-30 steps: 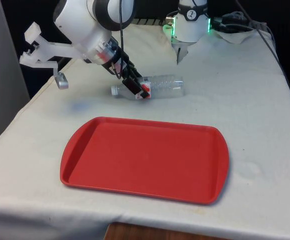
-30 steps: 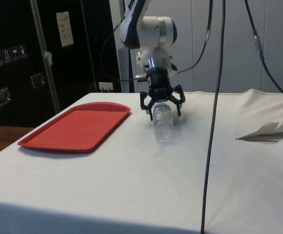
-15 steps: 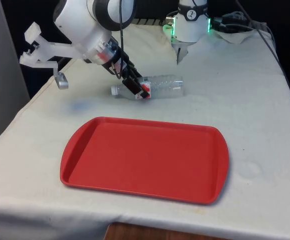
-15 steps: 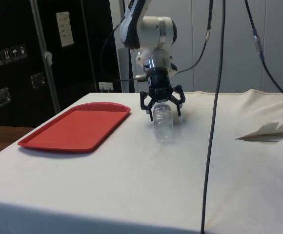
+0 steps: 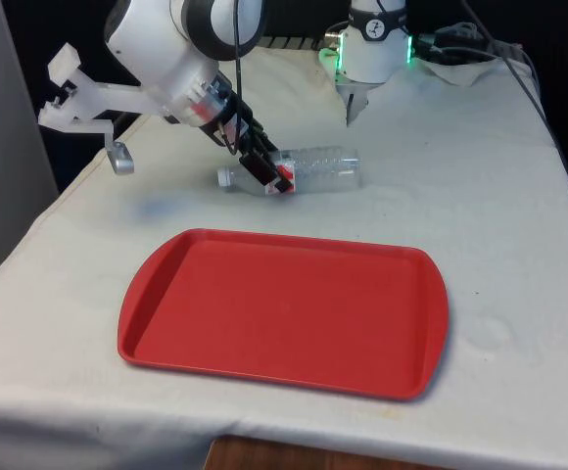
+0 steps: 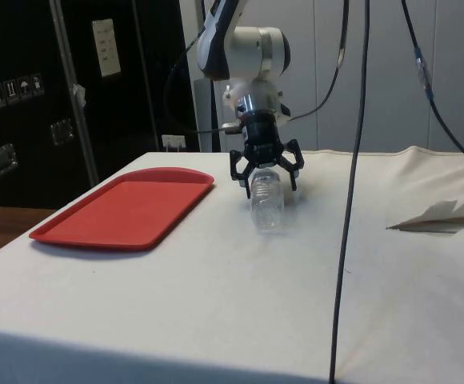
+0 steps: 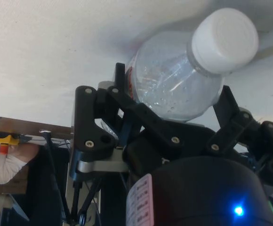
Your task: Place the bottle upright on the tray.
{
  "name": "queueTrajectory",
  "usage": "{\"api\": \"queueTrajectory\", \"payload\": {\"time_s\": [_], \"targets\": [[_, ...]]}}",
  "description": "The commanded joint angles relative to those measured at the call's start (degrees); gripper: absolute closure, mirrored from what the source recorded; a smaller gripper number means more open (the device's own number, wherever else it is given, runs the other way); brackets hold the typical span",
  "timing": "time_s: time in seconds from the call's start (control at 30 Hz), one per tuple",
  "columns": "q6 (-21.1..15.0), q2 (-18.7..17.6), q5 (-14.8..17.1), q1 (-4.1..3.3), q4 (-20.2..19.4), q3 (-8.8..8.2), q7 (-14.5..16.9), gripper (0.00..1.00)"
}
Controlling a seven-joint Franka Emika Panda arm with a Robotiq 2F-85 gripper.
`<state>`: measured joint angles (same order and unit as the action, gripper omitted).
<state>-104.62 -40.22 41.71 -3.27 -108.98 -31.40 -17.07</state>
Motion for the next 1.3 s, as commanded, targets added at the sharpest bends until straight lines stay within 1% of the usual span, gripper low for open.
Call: {"api": "queueTrajectory", "payload": {"time_s": [0.0,0.3,0.33,0.37,0.4,0.43,0.47,0.53,0.57,0.6,0.73,0.77,0.8,0.9,1.0,1.27], "targets": [[0.0,0.0,0.0,0.0,0.0,0.0,0.0,0.0],[0.0,0.0,0.0,0.0,0.0,0.0,0.0,0.0],[0.0,0.0,0.0,0.0,0.0,0.0,0.0,0.02],[0.0,0.0,0.0,0.0,0.0,0.0,0.0,0.06],[0.0,0.0,0.0,0.0,0.0,0.0,0.0,0.13],[0.0,0.0,0.0,0.0,0.0,0.0,0.0,0.19],[0.0,0.0,0.0,0.0,0.0,0.0,0.0,0.19],[0.0,0.0,0.0,0.0,0.0,0.0,0.0,0.29],[0.0,0.0,0.0,-0.06,0.0,0.0,0.0,0.37],[0.1,0.0,0.0,-0.06,0.1,0.0,0.0,0.41],[0.6,0.3,-0.1,-0.06,0.2,-0.17,-0.1,0.53],[0.2,0.1,0.1,-0.06,0.1,-0.11,0.1,0.53],[0.4,0.1,0.1,-0.11,0.1,-0.17,0.1,0.59],[0.5,0.0,0.1,-0.11,0.1,-0.23,0.1,0.66],[1.0,0.4,-0.1,-0.11,0.2,-0.34,-0.1,0.68],[1.0,0.3,0.0,-0.23,0.2,-0.4,-0.1,0.68]]}}
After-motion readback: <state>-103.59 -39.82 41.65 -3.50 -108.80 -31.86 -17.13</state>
